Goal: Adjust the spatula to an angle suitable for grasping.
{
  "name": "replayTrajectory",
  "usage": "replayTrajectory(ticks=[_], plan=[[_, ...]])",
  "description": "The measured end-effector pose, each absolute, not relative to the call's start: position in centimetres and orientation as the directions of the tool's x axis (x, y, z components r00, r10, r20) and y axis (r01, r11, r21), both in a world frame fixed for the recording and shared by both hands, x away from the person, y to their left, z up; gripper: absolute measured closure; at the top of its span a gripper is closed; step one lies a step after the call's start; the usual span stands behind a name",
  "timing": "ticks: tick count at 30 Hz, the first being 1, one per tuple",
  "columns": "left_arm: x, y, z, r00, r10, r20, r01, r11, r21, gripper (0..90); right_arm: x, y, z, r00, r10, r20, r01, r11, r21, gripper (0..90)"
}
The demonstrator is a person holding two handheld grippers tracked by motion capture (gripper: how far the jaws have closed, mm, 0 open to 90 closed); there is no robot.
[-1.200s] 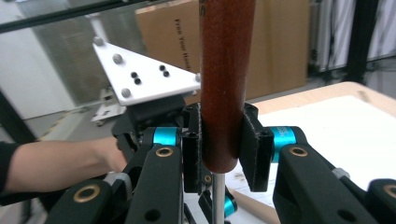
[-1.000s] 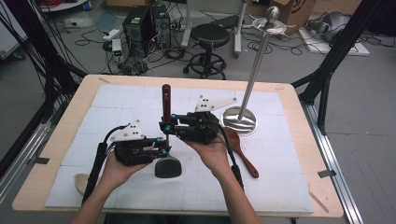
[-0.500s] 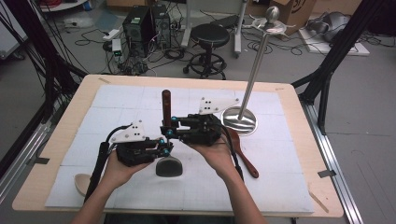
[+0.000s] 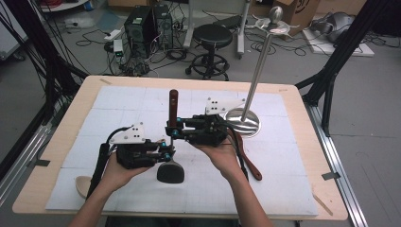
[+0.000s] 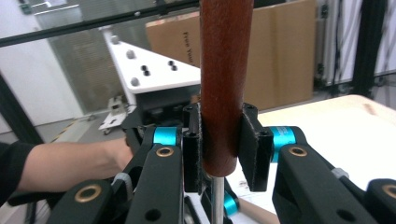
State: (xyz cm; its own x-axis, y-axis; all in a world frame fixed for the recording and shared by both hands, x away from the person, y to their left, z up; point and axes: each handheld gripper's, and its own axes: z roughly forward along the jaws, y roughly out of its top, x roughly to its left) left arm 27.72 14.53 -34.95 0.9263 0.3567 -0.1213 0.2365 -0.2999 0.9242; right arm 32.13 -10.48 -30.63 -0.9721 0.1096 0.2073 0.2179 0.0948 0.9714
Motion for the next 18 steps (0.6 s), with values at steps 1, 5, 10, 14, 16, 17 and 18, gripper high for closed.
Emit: replayTrajectory(ticks=[1, 5, 10, 14, 16, 17, 18], plan=[[27.8, 14.7, -34.9, 0.925, 0.360, -0.125, 0.241, -0.297, 0.924, 76.4, 32.1, -10.7, -30.6, -0.971, 0.123, 0.204, 0.216, 0.096, 0.972, 73.4], [27.7, 15.4, -34.9, 0.915, 0.382, -0.128, 0.247, -0.281, 0.927, 72.1, 32.3, -11.4, -30.5, -0.965, 0.173, 0.198, 0.217, 0.100, 0.971, 73.5], [27.6, 16.3, -35.1, 0.900, 0.419, -0.122, 0.255, -0.278, 0.926, 67.5, 32.5, -12.4, -30.3, -0.957, 0.212, 0.200, 0.224, 0.097, 0.970, 73.5], [27.6, 17.1, -35.4, 0.890, 0.439, -0.123, 0.265, -0.279, 0.923, 65.4, 32.8, -13.2, -30.1, -0.948, 0.252, 0.192, 0.223, 0.099, 0.970, 73.5], [27.7, 17.3, -35.6, 0.887, 0.444, -0.125, 0.272, -0.285, 0.919, 63.9, 33.0, -13.7, -30.0, -0.942, 0.272, 0.195, 0.229, 0.098, 0.968, 73.5], [27.7, 17.4, -35.6, 0.888, 0.446, -0.116, 0.268, -0.294, 0.918, 63.1, 33.0, -13.9, -29.9, -0.940, 0.279, 0.198, 0.233, 0.098, 0.967, 73.5], [27.7, 17.4, -35.7, 0.886, 0.450, -0.114, 0.268, -0.297, 0.917, 62.0, 33.2, -14.2, -29.9, -0.939, 0.286, 0.194, 0.230, 0.099, 0.968, 73.5]])
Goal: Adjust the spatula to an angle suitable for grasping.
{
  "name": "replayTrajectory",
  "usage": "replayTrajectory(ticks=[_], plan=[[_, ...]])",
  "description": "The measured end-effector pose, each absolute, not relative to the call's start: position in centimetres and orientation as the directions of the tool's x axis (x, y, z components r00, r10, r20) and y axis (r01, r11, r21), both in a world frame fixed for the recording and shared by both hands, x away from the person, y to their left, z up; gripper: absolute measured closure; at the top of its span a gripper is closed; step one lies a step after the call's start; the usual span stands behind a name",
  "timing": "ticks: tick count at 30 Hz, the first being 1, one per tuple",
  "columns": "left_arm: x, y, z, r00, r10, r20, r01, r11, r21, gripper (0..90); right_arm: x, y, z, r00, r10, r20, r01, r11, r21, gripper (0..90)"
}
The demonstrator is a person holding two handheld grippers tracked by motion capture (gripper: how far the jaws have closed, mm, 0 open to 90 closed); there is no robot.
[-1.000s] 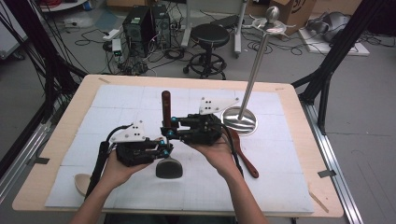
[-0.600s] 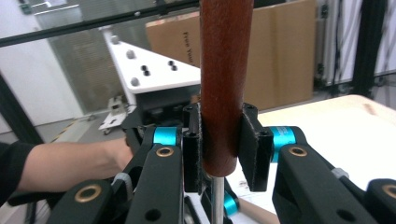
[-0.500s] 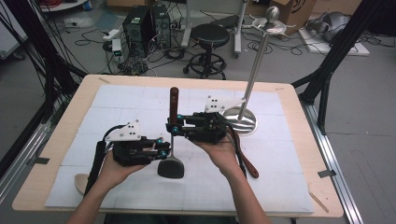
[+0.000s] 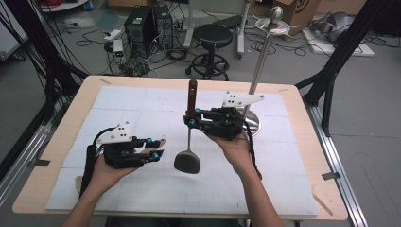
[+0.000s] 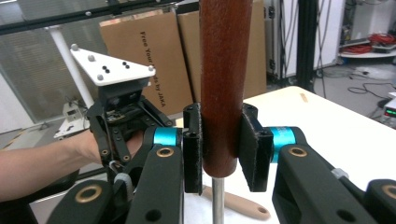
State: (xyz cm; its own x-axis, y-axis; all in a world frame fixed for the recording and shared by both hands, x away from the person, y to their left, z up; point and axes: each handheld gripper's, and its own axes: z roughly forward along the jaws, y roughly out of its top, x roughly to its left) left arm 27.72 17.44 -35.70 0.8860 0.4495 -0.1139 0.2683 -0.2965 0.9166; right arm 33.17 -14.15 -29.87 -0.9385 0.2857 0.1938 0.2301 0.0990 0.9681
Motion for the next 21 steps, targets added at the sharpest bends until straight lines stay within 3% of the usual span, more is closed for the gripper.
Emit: replayTrajectory(ticks=[21], plan=[[27.9, 19.3, -36.8, 0.860, 0.503, -0.089, 0.280, -0.318, 0.906, 49.1, 35.1, -18.6, -27.9, -0.901, 0.386, 0.201, 0.257, 0.101, 0.961, 73.5]])
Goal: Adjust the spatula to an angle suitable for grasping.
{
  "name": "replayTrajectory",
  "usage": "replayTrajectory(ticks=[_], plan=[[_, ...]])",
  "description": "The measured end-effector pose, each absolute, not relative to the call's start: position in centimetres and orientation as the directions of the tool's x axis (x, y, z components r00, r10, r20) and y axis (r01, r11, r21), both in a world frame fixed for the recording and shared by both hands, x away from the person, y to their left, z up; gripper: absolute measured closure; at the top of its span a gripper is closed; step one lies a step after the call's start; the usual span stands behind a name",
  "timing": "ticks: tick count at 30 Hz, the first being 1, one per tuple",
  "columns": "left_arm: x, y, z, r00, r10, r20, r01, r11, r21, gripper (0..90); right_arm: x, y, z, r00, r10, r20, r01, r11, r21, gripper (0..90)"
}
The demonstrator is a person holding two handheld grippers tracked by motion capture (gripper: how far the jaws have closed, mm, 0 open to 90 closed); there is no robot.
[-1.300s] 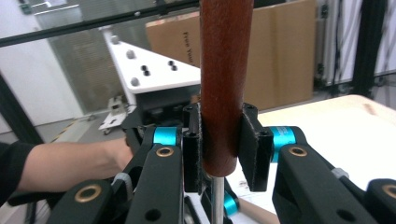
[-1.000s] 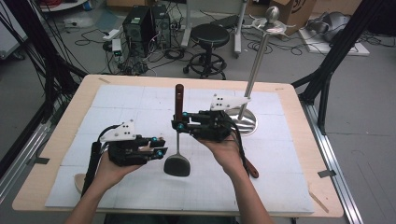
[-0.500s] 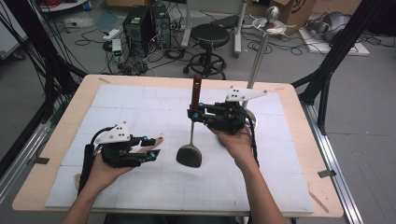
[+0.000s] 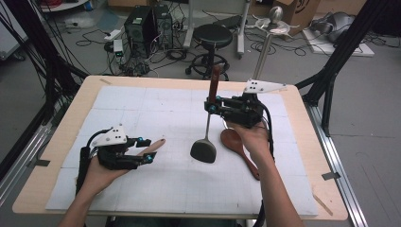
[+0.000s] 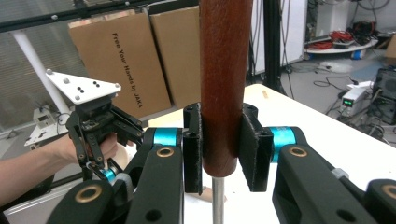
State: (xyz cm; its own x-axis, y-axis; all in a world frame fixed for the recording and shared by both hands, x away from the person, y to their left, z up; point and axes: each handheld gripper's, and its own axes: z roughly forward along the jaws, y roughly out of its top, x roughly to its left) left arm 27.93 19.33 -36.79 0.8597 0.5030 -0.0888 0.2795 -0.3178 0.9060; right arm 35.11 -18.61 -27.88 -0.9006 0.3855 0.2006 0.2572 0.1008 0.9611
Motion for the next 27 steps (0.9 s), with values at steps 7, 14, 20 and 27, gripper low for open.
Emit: replayTrajectory(ticks=[7, 14, 20, 27], plan=[[28.0, 20.0, -36.9, 0.852, 0.515, -0.098, 0.290, -0.309, 0.906, 38.4, 36.0, -19.4, -27.7, -0.892, 0.404, 0.205, 0.266, 0.102, 0.958, 73.5], [28.1, 20.7, -37.0, 0.836, 0.540, -0.091, 0.297, -0.307, 0.904, 33.3, 36.6, -20.1, -26.8, -0.887, 0.419, 0.193, 0.257, 0.102, 0.961, 73.5], [28.2, 21.0, -37.0, 0.823, 0.558, -0.100, 0.310, -0.294, 0.904, 30.6, 36.8, -20.8, -26.0, -0.882, 0.432, 0.188, 0.250, 0.092, 0.964, 73.5], [28.2, 20.9, -37.0, 0.826, 0.553, -0.107, 0.312, -0.291, 0.904, 30.2, 37.1, -21.9, -25.2, -0.875, 0.450, 0.180, 0.246, 0.093, 0.965, 73.5]])
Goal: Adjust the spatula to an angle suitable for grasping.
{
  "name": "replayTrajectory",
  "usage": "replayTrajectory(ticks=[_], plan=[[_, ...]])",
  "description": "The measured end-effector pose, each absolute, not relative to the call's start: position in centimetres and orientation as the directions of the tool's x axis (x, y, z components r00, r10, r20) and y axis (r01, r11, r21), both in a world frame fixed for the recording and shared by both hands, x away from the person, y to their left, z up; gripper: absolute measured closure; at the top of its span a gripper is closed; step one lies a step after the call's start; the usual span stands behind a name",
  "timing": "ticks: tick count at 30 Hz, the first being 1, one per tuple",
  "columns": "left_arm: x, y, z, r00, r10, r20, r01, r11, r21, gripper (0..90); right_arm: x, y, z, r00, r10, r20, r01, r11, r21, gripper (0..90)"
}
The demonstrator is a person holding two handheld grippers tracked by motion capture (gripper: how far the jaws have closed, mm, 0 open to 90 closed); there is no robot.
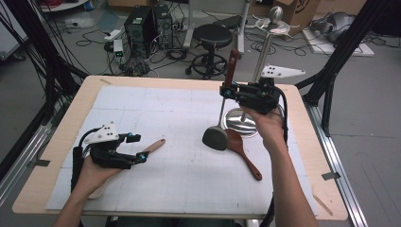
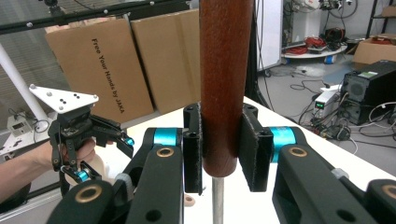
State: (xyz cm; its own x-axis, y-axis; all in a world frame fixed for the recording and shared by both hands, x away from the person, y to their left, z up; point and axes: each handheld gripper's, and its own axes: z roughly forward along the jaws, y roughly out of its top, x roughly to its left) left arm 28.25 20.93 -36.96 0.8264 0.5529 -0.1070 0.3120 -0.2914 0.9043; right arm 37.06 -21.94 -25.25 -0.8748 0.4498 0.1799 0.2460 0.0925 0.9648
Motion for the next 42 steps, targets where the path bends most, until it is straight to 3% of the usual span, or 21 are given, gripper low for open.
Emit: replayTrajectory(ticks=[42], plan=[[28.2, 20.7, -37.0, 0.830, 0.548, -0.103, 0.312, -0.303, 0.900, 29.0, 37.5, -24.6, -22.8, -0.854, 0.500, 0.145, 0.222, 0.098, 0.970, 73.5]])
